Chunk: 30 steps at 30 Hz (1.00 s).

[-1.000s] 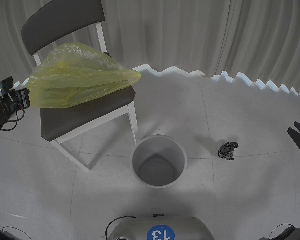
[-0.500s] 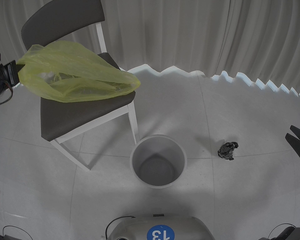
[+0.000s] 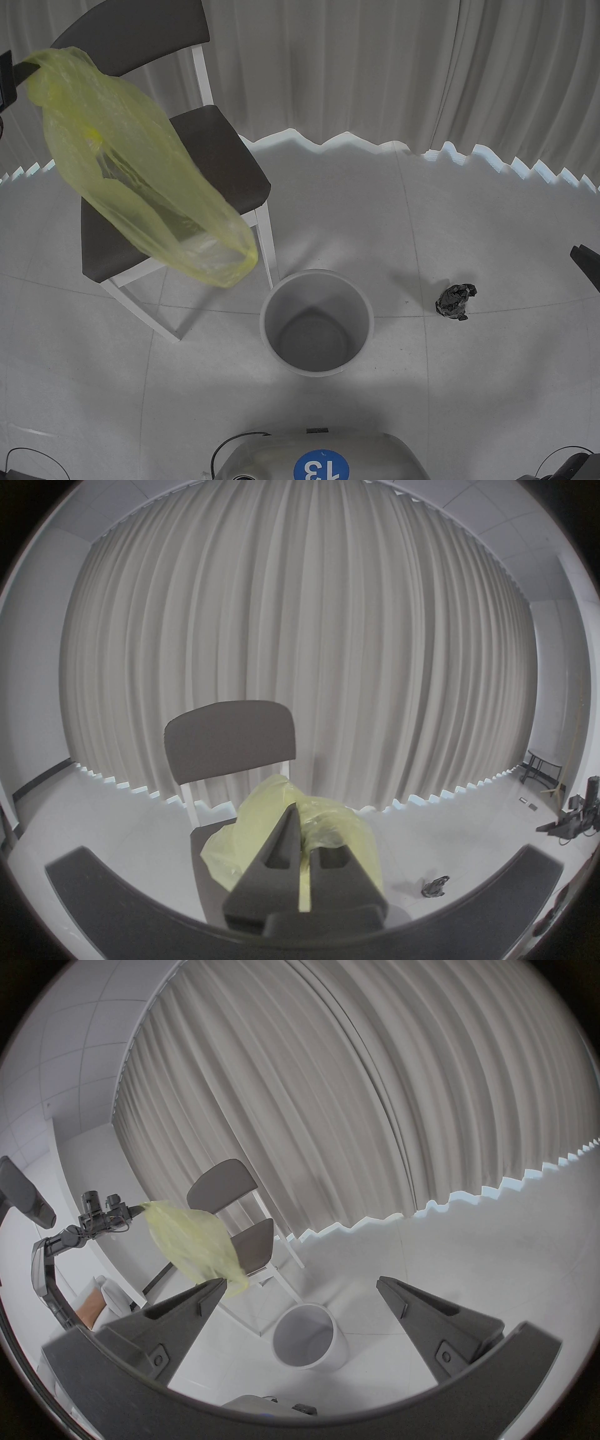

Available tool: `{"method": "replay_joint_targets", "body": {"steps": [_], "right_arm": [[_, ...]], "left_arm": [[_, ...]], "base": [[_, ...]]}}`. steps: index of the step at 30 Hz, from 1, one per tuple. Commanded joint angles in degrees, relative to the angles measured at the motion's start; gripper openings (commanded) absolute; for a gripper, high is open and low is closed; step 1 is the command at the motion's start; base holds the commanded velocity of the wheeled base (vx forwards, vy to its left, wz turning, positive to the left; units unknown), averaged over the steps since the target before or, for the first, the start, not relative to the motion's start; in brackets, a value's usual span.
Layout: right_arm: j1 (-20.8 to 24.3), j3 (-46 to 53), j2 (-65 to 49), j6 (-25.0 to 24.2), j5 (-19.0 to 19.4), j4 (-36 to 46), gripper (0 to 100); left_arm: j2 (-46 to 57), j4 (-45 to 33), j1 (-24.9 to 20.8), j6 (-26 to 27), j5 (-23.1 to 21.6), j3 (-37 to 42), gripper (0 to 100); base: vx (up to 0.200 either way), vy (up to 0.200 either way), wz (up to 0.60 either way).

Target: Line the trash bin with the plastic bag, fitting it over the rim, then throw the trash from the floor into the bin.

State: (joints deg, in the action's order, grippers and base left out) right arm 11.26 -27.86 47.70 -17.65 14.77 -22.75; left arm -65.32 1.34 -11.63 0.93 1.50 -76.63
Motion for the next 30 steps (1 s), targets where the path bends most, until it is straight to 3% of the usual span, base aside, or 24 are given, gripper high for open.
{"method": "replay_joint_targets", "body": {"steps": [1,5,12,22,30], "right_arm": [[5.44,-0.09,2.92,-1.6,-3.96,-0.54,100],[13.26,0.52,6.7,-4.58,-11.17,-4.5,100],[22.31,2.1,11.8,-6.61,-18.91,-9.68,100],[27.76,2.81,16.9,-10.3,-20.05,-14.17,100],[32.51,-1.32,25.51,-8.8,-20.31,-14.25,100]], "left_arm": [[0.89,-0.37,-3.4,0.04,0.17,-2.38,0],[1.07,-0.29,-5.51,0.04,0.35,-2.47,0],[1.42,-0.02,-6.21,0.04,0.35,-2.56,0],[1.95,0.24,-7.79,0.22,0.35,-2.65,0],[2.04,0.33,-8.32,0.13,0.26,-2.3,0]], "base": [[0.0,0.0,0.0],[0.0,0.0,0.0],[0.0,0.0,0.0],[0.0,0.0,0.0],[0.0,0.0,0.0]]}}
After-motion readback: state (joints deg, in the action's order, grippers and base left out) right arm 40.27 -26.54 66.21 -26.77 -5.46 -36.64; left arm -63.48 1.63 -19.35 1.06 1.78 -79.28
